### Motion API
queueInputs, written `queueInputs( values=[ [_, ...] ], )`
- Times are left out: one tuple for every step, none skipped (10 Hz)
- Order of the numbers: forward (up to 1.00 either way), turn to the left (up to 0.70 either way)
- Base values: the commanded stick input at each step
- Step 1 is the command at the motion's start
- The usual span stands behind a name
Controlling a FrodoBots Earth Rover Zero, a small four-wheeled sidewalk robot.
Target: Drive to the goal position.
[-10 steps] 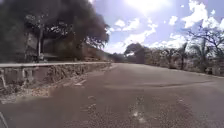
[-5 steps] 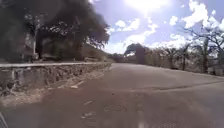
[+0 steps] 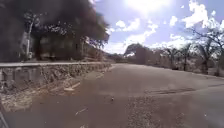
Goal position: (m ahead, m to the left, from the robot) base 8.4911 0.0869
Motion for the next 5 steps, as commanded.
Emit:
queueInputs(
  values=[
    [0.50,0.00],
    [0.50,0.00],
    [0.50,0.00],
    [0.50,0.00],
    [0.50,0.00]
  ],
)
